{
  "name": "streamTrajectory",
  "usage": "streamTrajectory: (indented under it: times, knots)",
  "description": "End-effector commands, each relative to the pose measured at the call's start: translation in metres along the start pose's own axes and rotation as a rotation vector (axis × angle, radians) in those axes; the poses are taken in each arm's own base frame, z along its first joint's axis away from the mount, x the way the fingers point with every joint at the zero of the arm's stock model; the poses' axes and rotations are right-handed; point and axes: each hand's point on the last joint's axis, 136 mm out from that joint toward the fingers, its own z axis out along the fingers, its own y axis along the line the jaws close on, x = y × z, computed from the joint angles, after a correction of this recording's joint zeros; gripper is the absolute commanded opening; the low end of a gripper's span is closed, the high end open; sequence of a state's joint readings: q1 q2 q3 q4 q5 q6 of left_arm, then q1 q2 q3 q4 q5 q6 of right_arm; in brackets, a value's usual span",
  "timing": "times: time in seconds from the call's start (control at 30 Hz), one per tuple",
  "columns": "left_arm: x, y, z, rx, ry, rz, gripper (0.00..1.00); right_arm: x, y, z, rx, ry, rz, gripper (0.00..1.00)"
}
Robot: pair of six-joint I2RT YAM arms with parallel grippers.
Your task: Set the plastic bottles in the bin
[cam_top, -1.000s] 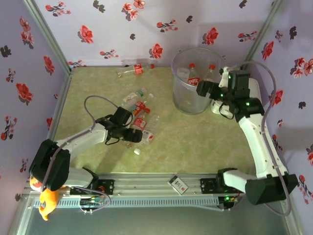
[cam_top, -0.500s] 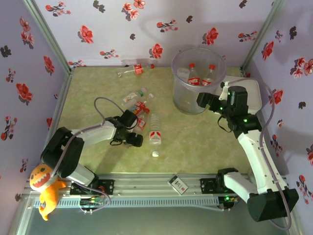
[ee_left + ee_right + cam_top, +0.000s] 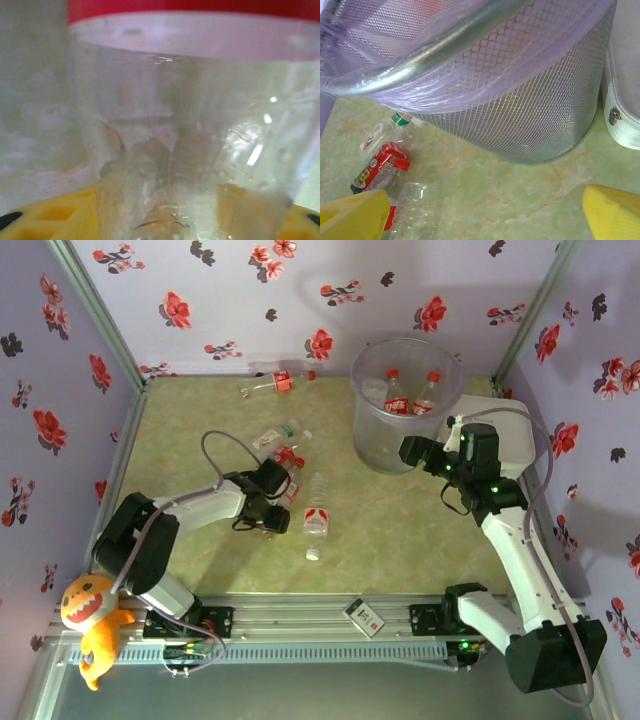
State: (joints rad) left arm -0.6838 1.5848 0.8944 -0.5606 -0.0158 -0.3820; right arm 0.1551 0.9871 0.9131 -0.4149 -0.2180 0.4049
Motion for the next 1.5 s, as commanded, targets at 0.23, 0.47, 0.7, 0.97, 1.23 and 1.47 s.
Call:
streamTrajectory:
  times: [0.23,0.47,0.7,0.97,1.23,1.47]
  knots:
    - [-0.034,-0.014,-0.064,0.052,-0.152,0.043,0.37,-0.005,0.035,-0.009,-0.127,-0.005,0.036,0.99]
    - [-0.071,-0.040,-0.111,0.219,-0.409,0.034,0.09,0.006,0.093,-0.004,-0.281,0.012,0.092,0.99]
    - [-0.087,-0.067,-0.138,0.421,-0.622,0.036,0.00,0.023,0.157,0.029,-0.477,0.074,0.152,0.98]
    - [-0.078,-0.081,-0.132,0.469,-0.612,0.108,0.00,0.030,0.200,0.072,-0.575,0.121,0.176,0.92]
    - [-0.078,-0.084,-0.125,0.467,-0.590,0.132,0.00,0.047,0.231,0.101,-0.642,0.180,0.197,0.90]
    - [-0.078,-0.086,-0.121,0.467,-0.577,0.144,0.00,0.051,0.238,0.111,-0.664,0.208,0.201,0.89]
